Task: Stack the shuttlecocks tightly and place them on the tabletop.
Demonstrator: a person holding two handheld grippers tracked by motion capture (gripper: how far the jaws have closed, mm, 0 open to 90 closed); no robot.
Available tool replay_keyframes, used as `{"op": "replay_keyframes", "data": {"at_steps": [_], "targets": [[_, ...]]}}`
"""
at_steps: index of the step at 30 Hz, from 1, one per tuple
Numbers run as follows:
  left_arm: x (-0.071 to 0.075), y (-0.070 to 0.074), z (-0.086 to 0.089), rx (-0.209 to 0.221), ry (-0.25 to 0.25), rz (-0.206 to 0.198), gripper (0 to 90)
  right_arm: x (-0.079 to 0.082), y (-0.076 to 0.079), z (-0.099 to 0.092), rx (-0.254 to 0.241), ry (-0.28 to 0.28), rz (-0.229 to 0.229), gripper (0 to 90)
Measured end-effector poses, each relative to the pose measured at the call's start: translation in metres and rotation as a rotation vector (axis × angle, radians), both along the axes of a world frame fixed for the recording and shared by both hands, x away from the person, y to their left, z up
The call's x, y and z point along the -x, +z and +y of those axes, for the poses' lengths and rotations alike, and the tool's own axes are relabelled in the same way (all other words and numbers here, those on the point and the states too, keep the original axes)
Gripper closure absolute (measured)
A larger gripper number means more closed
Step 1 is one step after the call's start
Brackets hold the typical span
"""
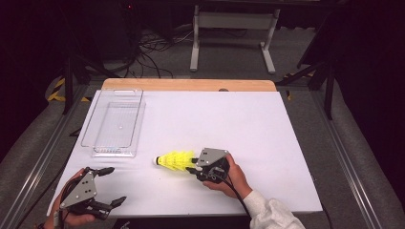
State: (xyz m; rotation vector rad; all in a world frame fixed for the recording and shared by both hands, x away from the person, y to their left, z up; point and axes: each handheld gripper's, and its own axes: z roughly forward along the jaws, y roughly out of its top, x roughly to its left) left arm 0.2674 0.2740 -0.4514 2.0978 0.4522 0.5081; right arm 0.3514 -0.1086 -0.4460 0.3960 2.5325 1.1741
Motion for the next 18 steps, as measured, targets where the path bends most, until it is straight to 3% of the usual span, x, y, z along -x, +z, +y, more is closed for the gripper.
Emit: {"op": "replay_keyframes", "data": {"at_steps": [8,18], "targets": [[0.0,0.0,0.0,0.0,-0.001,0.002,7.0,0.005,0.006,-0.005,-0.002,-0.007,-0.023,60.2],[0.0,0.0,0.0,0.0,-0.001,0.002,7.0,0.011,0.013,-0.012,-0.022,-0.033,-0.053,46.4]]}}
